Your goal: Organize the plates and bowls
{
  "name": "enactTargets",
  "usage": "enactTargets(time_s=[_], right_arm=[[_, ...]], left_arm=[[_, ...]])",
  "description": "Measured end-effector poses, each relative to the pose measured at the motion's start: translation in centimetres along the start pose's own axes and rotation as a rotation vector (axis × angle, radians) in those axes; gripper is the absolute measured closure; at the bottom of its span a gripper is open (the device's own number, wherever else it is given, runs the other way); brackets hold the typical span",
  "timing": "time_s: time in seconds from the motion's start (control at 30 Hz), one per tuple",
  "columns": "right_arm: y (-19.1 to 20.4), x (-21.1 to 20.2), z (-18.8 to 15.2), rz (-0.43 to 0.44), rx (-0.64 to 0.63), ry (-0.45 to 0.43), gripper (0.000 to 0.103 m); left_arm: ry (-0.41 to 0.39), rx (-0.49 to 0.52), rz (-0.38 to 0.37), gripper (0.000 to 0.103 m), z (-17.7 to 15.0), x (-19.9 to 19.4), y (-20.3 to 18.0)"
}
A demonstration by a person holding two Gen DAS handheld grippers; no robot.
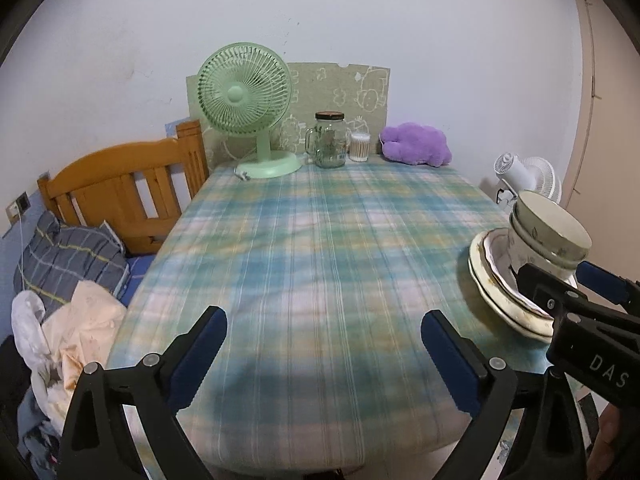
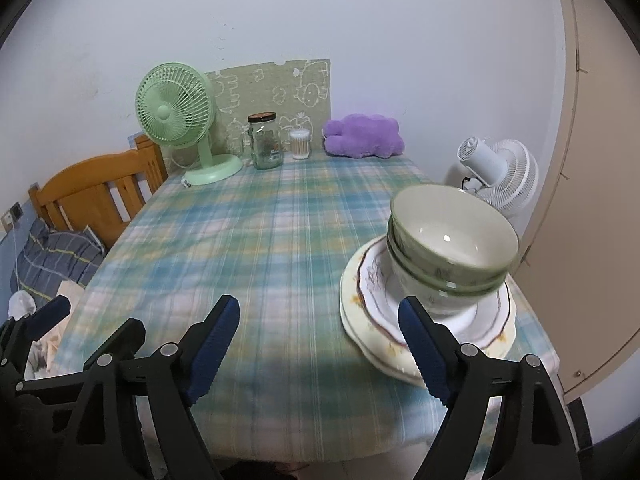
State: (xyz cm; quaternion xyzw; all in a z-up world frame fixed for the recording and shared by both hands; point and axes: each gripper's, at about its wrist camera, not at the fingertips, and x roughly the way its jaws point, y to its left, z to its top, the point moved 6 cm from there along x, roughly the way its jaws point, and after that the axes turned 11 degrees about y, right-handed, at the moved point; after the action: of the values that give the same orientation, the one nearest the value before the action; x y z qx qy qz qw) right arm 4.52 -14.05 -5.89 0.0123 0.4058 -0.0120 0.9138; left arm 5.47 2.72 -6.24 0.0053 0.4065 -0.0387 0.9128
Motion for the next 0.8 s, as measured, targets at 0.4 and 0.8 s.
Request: enactTargets(time_s=[0.4, 0.8], right_arm=[[-0.1, -1.5, -2.0, -0.013, 0.001, -0.035, 0.018], [-0.5, -2.1, -2.7, -0.019, 0.002, -0.036, 0.018]], left_arm=[[-0.029, -0.026, -0.018, 0.004, -1.5, -1.5, 0.5], [-0.053, -0.027, -0.018, 0.0, -1.6, -2.3, 0.3]])
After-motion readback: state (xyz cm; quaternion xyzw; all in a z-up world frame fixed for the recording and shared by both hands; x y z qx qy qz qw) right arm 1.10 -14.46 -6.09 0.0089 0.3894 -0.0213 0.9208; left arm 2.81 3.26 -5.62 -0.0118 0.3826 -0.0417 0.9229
